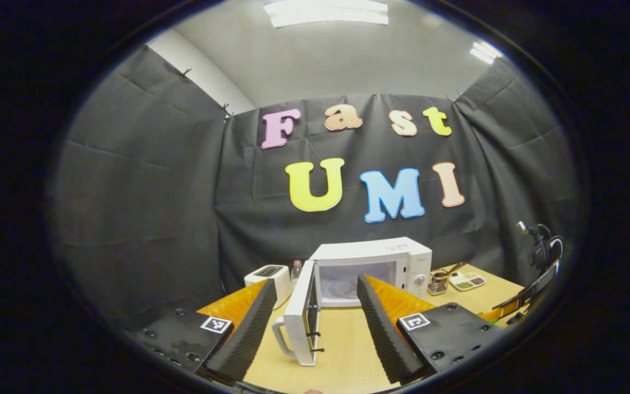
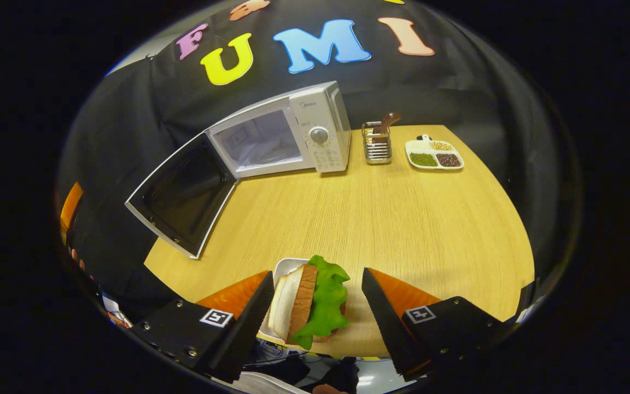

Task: Open the microwave oven with the left hand, put the food in, and close the microwave oven.

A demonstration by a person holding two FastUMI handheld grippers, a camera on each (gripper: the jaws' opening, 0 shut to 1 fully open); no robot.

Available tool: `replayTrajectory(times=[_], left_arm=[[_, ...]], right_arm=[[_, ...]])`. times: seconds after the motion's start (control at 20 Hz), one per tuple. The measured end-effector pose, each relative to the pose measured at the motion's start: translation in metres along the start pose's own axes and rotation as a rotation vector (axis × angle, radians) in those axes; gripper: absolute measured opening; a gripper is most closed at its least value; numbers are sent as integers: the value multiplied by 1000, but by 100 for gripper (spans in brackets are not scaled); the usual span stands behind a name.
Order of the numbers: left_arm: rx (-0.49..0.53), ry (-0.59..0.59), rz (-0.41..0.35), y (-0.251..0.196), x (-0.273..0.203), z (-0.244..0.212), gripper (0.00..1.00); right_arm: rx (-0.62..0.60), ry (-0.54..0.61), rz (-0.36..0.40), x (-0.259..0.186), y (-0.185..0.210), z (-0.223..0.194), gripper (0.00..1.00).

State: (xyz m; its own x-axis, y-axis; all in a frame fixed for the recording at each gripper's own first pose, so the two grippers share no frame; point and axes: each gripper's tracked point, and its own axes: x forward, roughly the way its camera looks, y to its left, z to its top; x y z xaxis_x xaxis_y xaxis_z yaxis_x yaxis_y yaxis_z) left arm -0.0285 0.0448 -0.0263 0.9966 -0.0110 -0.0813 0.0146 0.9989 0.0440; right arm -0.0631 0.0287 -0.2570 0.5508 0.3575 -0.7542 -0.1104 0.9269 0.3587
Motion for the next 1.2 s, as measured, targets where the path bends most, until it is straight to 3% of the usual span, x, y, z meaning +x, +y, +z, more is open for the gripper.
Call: replayTrajectory(times=[0.3,0.35,0.4,0.45,0.6,0.65,0.7,0.9,1.2], left_arm=[[21,0,25,-19,2,7,95],[25,2,31,-22,3,8,95],[31,4,38,-25,2,7,95],[35,5,43,-27,2,8,95],[35,7,56,-34,-2,9,95],[31,8,58,-36,-3,9,95],[24,8,62,-37,-3,10,95],[6,-2,59,-36,3,14,95],[-45,-36,13,-20,41,23,95]], right_arm=[[79,154,85,21,3,-32,98],[109,176,117,21,7,-35,95],[137,193,138,23,12,-37,89],[157,200,156,19,14,-36,67],[193,205,201,24,19,-33,59],[189,217,213,18,19,-31,40],[183,214,216,18,21,-32,36],[177,162,234,7,33,-10,36],[244,18,268,8,71,55,36]])
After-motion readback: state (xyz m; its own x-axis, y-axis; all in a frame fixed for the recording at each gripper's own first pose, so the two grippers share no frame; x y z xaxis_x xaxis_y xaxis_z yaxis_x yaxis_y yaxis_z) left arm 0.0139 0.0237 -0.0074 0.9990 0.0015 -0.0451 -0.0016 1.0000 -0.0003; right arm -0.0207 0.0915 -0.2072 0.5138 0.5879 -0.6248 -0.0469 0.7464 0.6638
